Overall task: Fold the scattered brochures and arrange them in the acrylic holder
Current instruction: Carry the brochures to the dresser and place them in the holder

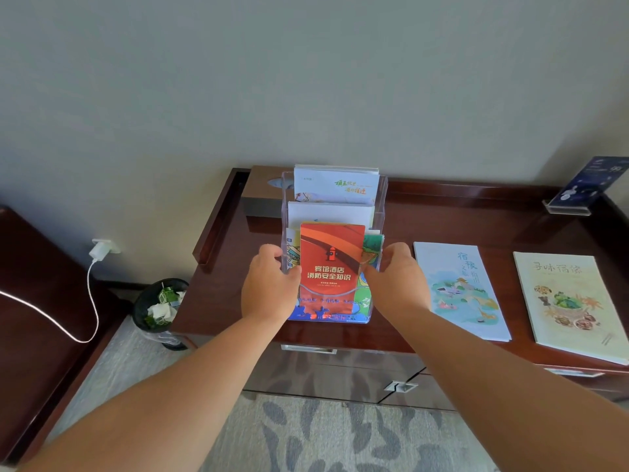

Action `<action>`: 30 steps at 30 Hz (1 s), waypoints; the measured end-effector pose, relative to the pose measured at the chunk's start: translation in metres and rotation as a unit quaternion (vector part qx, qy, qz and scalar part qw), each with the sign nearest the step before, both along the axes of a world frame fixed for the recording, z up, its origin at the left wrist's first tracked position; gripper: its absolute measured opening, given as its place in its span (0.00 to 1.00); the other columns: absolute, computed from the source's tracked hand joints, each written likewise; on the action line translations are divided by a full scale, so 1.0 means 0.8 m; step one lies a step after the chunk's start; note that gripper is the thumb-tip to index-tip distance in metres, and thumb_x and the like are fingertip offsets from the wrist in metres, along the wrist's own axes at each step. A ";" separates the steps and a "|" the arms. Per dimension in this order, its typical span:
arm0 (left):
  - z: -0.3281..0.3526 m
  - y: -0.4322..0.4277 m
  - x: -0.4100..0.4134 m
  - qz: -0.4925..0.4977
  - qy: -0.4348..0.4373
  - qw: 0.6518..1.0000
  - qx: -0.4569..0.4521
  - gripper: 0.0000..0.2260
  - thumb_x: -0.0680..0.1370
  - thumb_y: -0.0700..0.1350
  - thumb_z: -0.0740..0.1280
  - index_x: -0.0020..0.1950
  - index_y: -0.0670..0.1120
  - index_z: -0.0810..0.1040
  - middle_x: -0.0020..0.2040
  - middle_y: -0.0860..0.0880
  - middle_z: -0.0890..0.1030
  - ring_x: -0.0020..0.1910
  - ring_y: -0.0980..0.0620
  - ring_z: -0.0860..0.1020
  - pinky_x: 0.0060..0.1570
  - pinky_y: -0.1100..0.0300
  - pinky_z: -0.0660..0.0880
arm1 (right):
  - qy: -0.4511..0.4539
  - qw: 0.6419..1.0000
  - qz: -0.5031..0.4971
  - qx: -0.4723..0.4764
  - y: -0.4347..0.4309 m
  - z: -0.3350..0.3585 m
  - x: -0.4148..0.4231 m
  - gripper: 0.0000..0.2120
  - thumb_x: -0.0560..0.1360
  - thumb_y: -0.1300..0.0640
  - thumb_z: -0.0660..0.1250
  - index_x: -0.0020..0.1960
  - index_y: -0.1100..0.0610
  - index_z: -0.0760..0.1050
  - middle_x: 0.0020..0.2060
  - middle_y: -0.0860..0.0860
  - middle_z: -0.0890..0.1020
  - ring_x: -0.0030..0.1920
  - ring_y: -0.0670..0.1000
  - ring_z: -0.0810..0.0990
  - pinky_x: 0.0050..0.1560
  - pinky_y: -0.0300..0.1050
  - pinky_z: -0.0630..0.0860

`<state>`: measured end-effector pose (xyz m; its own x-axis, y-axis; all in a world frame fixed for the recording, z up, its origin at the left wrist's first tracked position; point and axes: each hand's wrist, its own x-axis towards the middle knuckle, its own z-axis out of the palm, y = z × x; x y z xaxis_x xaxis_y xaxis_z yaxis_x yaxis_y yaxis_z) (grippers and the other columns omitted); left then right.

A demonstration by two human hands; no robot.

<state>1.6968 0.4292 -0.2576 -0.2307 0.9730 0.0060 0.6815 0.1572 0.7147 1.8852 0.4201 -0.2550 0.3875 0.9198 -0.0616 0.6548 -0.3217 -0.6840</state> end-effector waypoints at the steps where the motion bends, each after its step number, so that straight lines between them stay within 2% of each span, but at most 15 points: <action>1: 0.001 0.000 0.000 -0.004 0.001 1.000 -0.007 0.08 0.79 0.49 0.66 0.52 0.49 0.69 0.50 0.50 0.79 0.44 0.51 0.79 0.35 0.56 0.74 | -0.001 1.000 0.004 0.000 0.000 0.000 0.000 0.12 0.77 0.48 0.67 0.53 0.50 0.65 0.42 0.46 0.77 0.39 0.48 0.78 0.34 0.43 0.72; 4: 0.000 0.000 0.003 -0.014 0.019 0.999 -0.022 0.08 0.79 0.49 0.65 0.53 0.46 0.72 0.50 0.49 0.82 0.44 0.50 0.79 0.36 0.58 0.73 | -0.014 1.000 0.014 -0.007 0.001 0.000 -0.002 0.11 0.78 0.48 0.65 0.55 0.51 0.68 0.41 0.45 0.76 0.36 0.46 0.75 0.31 0.41 0.69; 6: 0.000 -0.003 0.006 -0.021 0.024 0.999 -0.018 0.08 0.79 0.50 0.65 0.52 0.47 0.72 0.50 0.49 0.82 0.45 0.50 0.79 0.38 0.57 0.75 | -0.020 0.999 0.022 -0.016 -0.001 0.000 -0.004 0.11 0.78 0.49 0.65 0.57 0.52 0.69 0.42 0.46 0.76 0.39 0.48 0.77 0.34 0.42 0.72; 9: 0.008 -0.008 0.010 -0.007 0.024 1.000 0.011 0.08 0.78 0.49 0.66 0.47 0.47 0.70 0.48 0.50 0.79 0.48 0.48 0.78 0.43 0.51 0.77 | -0.017 1.000 0.022 -0.016 -0.007 0.002 -0.007 0.14 0.78 0.48 0.65 0.60 0.52 0.70 0.45 0.47 0.78 0.42 0.49 0.77 0.39 0.45 0.75; 12: 0.015 -0.020 0.021 -0.027 0.003 0.999 0.043 0.09 0.77 0.47 0.67 0.42 0.47 0.69 0.40 0.50 0.77 0.43 0.47 0.77 0.39 0.51 0.75 | -0.022 1.000 0.009 -0.020 -0.016 0.006 0.006 0.16 0.77 0.48 0.67 0.61 0.52 0.70 0.49 0.49 0.81 0.41 0.49 0.76 0.38 0.43 0.71; 16: 0.023 -0.040 0.070 -0.115 -0.026 0.991 0.060 0.08 0.76 0.47 0.67 0.39 0.50 0.70 0.34 0.53 0.76 0.34 0.57 0.76 0.31 0.62 0.66 | -0.021 0.999 -0.026 -0.024 -0.033 0.013 0.052 0.19 0.77 0.47 0.66 0.65 0.53 0.70 0.54 0.50 0.82 0.50 0.53 0.79 0.46 0.43 0.70; 18: 0.020 -0.047 0.106 -0.163 -0.033 0.985 0.051 0.06 0.76 0.47 0.67 0.41 0.49 0.72 0.34 0.53 0.76 0.36 0.54 0.75 0.33 0.59 0.64 | -0.020 0.998 -0.048 -0.034 -0.041 0.012 0.085 0.19 0.78 0.47 0.65 0.65 0.53 0.70 0.55 0.51 0.82 0.50 0.52 0.79 0.46 0.43 0.71; 21: 0.004 -0.049 0.160 -0.234 -0.034 0.972 0.009 0.03 0.76 0.47 0.68 0.46 0.50 0.76 0.37 0.53 0.77 0.39 0.54 0.76 0.36 0.60 0.66 | -0.021 0.995 -0.077 -0.058 -0.046 0.002 0.142 0.17 0.78 0.48 0.64 0.65 0.52 0.71 0.54 0.50 0.81 0.48 0.52 0.80 0.45 0.44 0.74; 25: -0.030 -0.031 0.225 -0.261 -0.018 0.961 -0.092 0.10 0.77 0.49 0.65 0.58 0.50 0.76 0.43 0.55 0.78 0.49 0.51 0.79 0.45 0.59 0.71 | -0.004 0.990 -0.089 -0.107 -0.044 -0.022 0.220 0.20 0.77 0.49 0.65 0.67 0.54 0.70 0.55 0.50 0.80 0.39 0.47 0.76 0.32 0.39 0.68; 28: -0.052 -0.005 0.262 -0.224 -0.020 0.961 -0.161 0.15 0.77 0.50 0.65 0.63 0.47 0.75 0.50 0.52 0.79 0.53 0.50 0.78 0.45 0.61 0.67 | 0.022 0.986 -0.084 -0.139 -0.030 -0.040 0.265 0.21 0.76 0.49 0.66 0.66 0.56 0.71 0.43 0.45 0.77 0.35 0.43 0.74 0.30 0.39 0.70; 30: -0.061 0.013 0.283 -0.198 -0.018 0.962 -0.185 0.15 0.77 0.49 0.65 0.62 0.45 0.75 0.52 0.49 0.79 0.49 0.50 0.76 0.44 0.61 0.67 | 0.050 0.983 -0.077 -0.161 -0.019 -0.049 0.287 0.21 0.76 0.48 0.67 0.64 0.57 0.72 0.39 0.44 0.76 0.36 0.45 0.76 0.35 0.44 0.76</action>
